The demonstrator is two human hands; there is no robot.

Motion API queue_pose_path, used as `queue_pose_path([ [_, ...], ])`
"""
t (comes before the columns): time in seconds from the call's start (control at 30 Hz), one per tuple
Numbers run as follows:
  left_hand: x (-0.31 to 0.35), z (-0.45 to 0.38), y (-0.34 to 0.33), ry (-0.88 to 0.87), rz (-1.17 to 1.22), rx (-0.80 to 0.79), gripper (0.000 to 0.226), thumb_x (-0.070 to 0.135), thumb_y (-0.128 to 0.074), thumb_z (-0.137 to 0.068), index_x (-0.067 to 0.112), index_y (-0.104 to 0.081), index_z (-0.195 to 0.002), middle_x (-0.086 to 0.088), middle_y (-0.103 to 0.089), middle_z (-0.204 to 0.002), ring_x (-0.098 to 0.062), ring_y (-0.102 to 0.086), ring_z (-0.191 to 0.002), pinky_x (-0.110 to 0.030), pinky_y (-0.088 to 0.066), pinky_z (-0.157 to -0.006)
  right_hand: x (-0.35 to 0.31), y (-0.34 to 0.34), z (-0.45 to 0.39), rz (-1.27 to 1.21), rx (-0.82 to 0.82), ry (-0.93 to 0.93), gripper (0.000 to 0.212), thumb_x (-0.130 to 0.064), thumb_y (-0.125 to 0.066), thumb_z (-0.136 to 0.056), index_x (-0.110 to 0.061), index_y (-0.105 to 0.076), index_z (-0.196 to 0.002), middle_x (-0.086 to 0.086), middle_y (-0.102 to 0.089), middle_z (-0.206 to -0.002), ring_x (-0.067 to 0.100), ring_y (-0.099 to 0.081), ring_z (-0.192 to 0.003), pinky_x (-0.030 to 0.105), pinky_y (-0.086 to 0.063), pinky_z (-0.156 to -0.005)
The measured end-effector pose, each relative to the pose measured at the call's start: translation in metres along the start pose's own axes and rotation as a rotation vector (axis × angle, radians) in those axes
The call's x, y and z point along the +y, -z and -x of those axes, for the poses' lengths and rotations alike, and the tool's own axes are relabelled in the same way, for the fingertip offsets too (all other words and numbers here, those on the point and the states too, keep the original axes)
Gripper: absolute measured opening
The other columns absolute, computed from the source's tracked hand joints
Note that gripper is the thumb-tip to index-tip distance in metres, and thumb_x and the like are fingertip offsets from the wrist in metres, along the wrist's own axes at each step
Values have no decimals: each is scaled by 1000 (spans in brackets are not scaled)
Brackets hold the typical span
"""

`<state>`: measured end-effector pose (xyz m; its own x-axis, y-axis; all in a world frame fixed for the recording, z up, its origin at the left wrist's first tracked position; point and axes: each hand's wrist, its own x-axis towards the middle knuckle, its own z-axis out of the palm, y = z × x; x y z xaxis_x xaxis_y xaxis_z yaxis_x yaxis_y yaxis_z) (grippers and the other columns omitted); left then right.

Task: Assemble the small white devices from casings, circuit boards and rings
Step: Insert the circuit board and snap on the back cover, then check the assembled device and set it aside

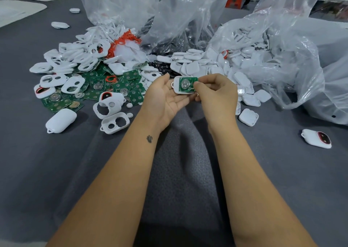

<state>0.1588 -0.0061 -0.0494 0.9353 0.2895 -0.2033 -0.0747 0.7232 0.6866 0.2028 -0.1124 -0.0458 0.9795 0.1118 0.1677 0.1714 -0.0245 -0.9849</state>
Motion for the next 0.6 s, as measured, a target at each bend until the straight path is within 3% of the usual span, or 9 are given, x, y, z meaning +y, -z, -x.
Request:
queue_pose_path([
  [0.17,-1,1,-1,3,-14,-1,50,29,-31,-104,-11,-52,-127,-30,-63,-118,-35,-66,-105,-37,-59,-83,2,-1,0,48,0,27,15,-10,-67,-74,-24,-65,-69,-3,-66,-62,18,-62,-63,45,-56,-72],
  [0.37,-1,0,-2,5,-32,1,50,28,-32,-104,-10,-50,-129,-30,-60,-124,-38,-60,-117,-38,-57,-87,3,-2,0,53,13,32,16,-9,-67,-76,-24,-64,-71,-6,-65,-61,14,-61,-61,39,-55,-68],
  [0.5,-2,-1,-1,4,-30,-3,47,27,-33,-103,-9,-54,-124,-28,-66,-115,-35,-65,-109,-39,-57,-88,3,-2,-1,31,17,23,17,-6,-68,-76,-22,-65,-70,-3,-65,-63,13,-60,-60,35,-53,-65],
  [0.6,-2,-1,-2,-10,-14,-5,35,20,-38,-101,-6,-59,-111,-22,-72,-95,-30,-71,-90,-36,-60,-81,1,-1,-1,-41,17,1,19,-3,-66,-76,-21,-65,-70,-2,-64,-62,14,-57,-59,33,-52,-62],
])
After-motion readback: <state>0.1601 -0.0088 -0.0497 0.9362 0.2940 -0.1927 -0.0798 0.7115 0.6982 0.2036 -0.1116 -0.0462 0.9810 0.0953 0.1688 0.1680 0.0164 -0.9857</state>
